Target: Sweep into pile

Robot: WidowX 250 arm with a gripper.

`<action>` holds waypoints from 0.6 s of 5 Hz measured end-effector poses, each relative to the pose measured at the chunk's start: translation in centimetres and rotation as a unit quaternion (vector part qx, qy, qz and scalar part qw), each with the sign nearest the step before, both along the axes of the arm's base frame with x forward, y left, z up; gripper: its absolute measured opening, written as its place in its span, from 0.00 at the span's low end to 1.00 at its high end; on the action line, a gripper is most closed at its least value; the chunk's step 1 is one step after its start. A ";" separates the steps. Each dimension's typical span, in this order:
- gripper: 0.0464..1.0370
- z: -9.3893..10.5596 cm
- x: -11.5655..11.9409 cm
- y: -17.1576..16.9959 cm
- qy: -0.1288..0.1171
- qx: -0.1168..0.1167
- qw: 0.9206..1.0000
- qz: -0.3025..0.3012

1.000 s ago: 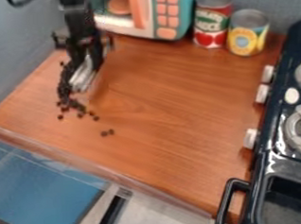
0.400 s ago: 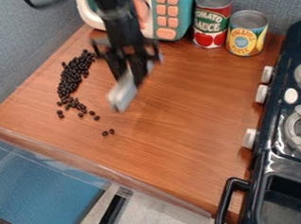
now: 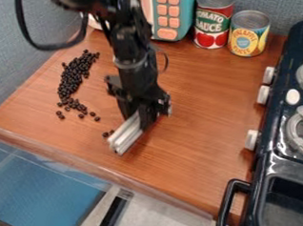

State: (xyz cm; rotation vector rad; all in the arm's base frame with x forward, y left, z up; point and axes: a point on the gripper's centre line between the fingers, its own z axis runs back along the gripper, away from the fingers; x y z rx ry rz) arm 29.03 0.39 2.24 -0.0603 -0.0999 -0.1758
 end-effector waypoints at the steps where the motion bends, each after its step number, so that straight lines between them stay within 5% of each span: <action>1: 0.34 -0.8 -0.4 0.5 -0.019 0.015 0.998 -0.065; 3: 0.34 -1.1 0.0 3.7 -0.055 0.038 0.992 -0.111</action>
